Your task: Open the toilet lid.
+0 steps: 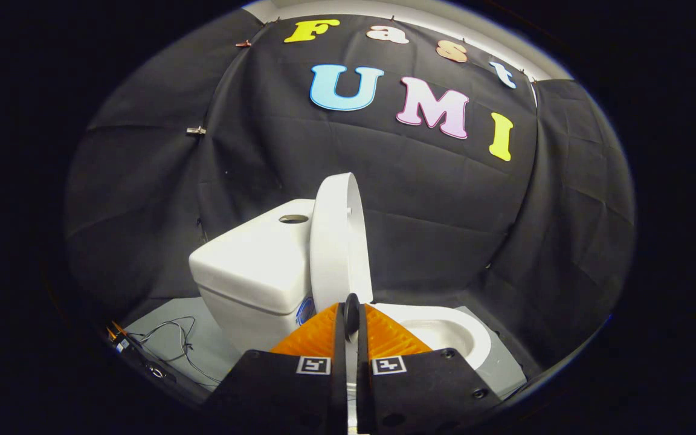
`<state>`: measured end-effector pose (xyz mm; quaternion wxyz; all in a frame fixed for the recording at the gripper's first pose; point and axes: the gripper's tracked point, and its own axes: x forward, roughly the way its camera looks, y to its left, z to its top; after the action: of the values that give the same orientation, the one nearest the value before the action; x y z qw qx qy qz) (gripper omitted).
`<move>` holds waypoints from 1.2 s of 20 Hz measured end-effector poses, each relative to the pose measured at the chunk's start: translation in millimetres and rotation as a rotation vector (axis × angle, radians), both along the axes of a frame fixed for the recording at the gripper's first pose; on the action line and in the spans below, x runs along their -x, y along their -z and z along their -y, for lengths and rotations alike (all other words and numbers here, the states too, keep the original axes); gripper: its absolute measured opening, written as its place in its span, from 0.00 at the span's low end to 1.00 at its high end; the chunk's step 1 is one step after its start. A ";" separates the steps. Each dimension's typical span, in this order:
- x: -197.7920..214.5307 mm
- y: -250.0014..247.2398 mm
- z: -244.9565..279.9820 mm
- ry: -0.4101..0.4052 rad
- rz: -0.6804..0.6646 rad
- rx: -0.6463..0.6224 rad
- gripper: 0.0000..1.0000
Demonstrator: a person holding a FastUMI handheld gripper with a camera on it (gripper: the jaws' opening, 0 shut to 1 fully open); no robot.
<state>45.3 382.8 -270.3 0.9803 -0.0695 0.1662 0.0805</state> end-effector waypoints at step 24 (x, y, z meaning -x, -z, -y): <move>33.6 -87.8 6.2 -0.163 0.099 -0.088 0.98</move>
<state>11.7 376.6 -182.5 0.9797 -0.0433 0.1074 0.1636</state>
